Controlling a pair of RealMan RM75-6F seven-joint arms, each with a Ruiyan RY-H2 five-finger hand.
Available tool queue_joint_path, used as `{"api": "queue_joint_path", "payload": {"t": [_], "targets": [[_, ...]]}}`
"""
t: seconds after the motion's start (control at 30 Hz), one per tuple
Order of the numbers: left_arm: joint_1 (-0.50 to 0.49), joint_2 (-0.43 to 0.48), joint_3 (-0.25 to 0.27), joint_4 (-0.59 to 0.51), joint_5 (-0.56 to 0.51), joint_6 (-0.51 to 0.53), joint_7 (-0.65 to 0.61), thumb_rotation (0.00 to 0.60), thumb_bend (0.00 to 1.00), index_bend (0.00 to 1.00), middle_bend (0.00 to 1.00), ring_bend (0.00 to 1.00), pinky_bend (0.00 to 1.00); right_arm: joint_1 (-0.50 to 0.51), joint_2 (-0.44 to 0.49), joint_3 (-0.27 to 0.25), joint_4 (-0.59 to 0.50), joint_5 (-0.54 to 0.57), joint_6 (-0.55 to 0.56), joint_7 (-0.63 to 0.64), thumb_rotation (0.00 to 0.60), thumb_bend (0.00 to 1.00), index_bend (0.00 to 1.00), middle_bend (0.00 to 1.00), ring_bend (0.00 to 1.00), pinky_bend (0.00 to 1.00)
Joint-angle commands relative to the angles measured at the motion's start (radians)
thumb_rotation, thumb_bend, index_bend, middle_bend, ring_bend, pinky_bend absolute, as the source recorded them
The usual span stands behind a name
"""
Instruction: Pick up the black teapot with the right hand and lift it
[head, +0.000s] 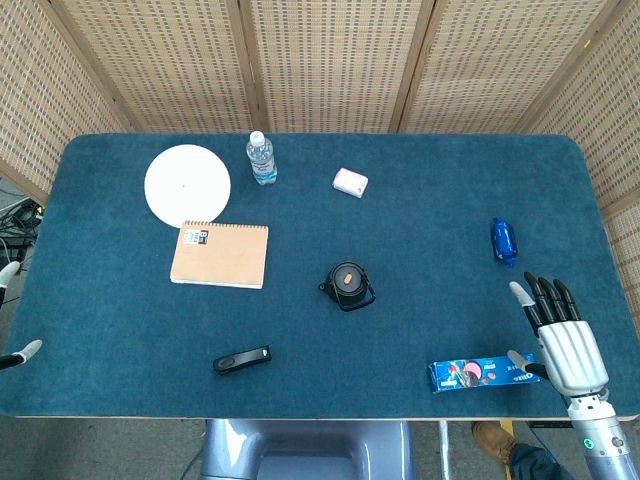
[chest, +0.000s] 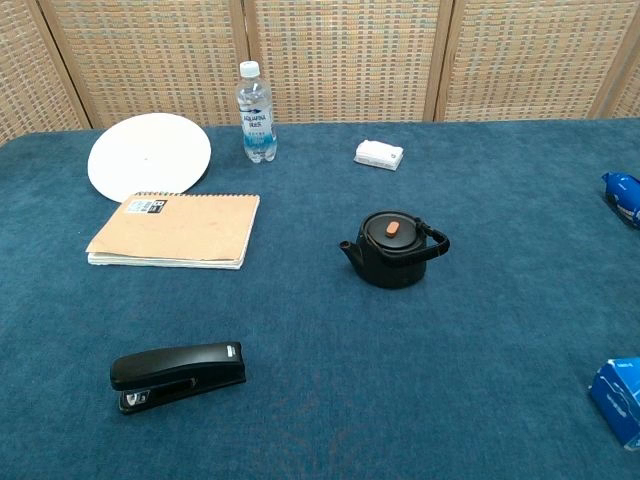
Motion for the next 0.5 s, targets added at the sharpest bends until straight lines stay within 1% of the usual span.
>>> {"api": "queue_joint_path", "payload": {"t": [0.03, 0.13, 0.2, 0.3, 0.4, 0.43, 0.47, 0.5], "targets": [[0.000, -0.001, -0.001, 0.001, -0.003, -0.001, 0.001, 0.600, 0.00, 0.00, 0.00, 0.00, 0.00, -0.002, -0.001, 0.002, -0.002, -0.003, -0.006, -0.004, 0.600, 0.00, 0.00, 0.00, 0.00, 0.00], [-0.001, -0.001, -0.001, 0.003, -0.005, -0.005, 0.000, 0.600, 0.00, 0.00, 0.00, 0.00, 0.00, -0.004, -0.002, 0.002, -0.006, -0.008, -0.014, -0.006, 0.600, 0.00, 0.00, 0.00, 0.00, 0.00], [-0.005, -0.002, -0.004, 0.006, -0.014, -0.012, 0.002, 0.600, 0.00, 0.00, 0.00, 0.00, 0.00, 0.007, -0.006, 0.000, -0.010, -0.020, -0.036, 0.016, 0.600, 0.00, 0.00, 0.00, 0.00, 0.00], [-0.008, -0.003, -0.006, 0.008, -0.024, -0.020, 0.003, 0.600, 0.00, 0.00, 0.00, 0.00, 0.00, 0.045, -0.004, 0.010, -0.012, -0.056, -0.074, 0.034, 0.600, 0.00, 0.00, 0.00, 0.00, 0.00], [-0.014, -0.006, -0.011, 0.012, -0.036, -0.032, 0.006, 0.600, 0.00, 0.00, 0.00, 0.00, 0.00, 0.110, 0.016, 0.036, -0.041, -0.112, -0.116, 0.023, 0.600, 0.00, 0.00, 0.01, 0.00, 0.00], [-0.017, -0.007, -0.013, 0.013, -0.042, -0.037, 0.008, 0.600, 0.00, 0.00, 0.00, 0.00, 0.00, 0.143, 0.027, 0.051, -0.060, -0.130, -0.142, 0.015, 0.600, 0.00, 0.00, 0.05, 0.04, 0.00], [-0.019, -0.008, -0.014, 0.014, -0.046, -0.042, 0.010, 0.600, 0.00, 0.00, 0.00, 0.00, 0.00, 0.169, 0.035, 0.064, -0.076, -0.139, -0.166, 0.009, 0.600, 0.00, 0.01, 0.12, 0.14, 0.00], [-0.022, -0.009, -0.015, 0.015, -0.051, -0.048, 0.013, 0.600, 0.00, 0.00, 0.00, 0.00, 0.00, 0.207, 0.048, 0.076, -0.100, -0.143, -0.215, 0.005, 0.600, 0.00, 0.02, 0.19, 0.21, 0.00]]}}
